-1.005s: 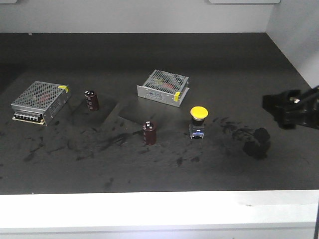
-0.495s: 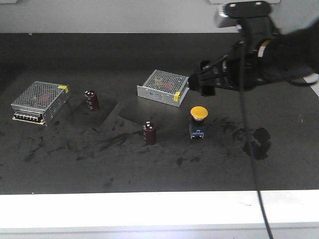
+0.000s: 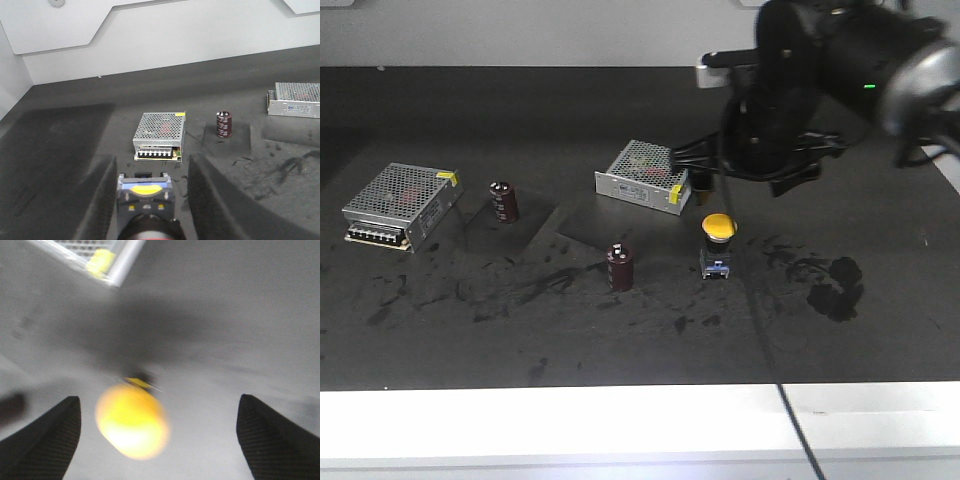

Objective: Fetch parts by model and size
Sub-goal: 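Move the right gripper over the yellow-capped button and lower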

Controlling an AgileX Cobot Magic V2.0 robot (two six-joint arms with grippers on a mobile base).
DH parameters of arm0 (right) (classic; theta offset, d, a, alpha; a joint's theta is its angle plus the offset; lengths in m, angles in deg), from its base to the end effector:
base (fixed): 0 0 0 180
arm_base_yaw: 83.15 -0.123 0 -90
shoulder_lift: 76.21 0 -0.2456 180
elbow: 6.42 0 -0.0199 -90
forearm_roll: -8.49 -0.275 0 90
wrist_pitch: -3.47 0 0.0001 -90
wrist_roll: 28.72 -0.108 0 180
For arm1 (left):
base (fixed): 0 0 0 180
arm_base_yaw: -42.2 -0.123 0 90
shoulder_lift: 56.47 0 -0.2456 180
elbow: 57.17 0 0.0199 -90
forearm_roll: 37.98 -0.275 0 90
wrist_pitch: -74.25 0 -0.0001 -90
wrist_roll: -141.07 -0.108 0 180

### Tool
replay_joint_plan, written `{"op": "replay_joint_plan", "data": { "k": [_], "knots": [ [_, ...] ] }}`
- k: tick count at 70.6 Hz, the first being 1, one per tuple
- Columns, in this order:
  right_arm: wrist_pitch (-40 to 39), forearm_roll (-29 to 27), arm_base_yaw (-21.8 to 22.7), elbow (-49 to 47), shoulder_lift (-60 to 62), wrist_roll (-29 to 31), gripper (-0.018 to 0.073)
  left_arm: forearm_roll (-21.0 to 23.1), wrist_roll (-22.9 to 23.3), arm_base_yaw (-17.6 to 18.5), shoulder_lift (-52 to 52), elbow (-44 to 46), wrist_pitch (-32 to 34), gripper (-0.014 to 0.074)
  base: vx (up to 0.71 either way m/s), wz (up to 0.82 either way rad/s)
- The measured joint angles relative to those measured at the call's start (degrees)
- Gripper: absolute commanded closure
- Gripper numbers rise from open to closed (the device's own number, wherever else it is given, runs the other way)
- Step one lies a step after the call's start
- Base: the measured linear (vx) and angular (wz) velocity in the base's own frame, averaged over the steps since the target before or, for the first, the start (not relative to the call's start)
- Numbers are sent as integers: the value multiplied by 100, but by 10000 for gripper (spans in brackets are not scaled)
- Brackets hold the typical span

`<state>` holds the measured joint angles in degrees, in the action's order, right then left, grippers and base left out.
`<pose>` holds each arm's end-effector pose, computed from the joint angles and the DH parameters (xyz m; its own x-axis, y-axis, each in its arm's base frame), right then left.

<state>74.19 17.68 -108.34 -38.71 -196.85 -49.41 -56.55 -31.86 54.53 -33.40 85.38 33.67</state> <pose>0.4032 0.1717 0.2625 -0.9168 -0.1003 -0.3866 -0.0984 0.9948 -0.0246 0.1101 -0.0011 0.3542 -0.1603 0.1613 -0.9738 0.0298 0.9869 0.1586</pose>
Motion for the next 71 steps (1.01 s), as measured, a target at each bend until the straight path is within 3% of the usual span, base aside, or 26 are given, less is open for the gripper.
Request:
{"op": "replay_joint_plan", "data": {
  "k": [16, 59, 71],
  "knots": [
    [31, -420, 0, -364, -620, -52, -35, -6, 0, 0, 0, 0, 0, 604, 0, 0],
    [58, -420, 0, -361, -382, -115, -35, -11, 0, 0, 0, 0, 0, 604, 0, 0],
    [69, -357, 0, 77, -193, -96, -35, -11, 0, 0, 0, 0, 0, 604, 0, 0]
  ]
}}
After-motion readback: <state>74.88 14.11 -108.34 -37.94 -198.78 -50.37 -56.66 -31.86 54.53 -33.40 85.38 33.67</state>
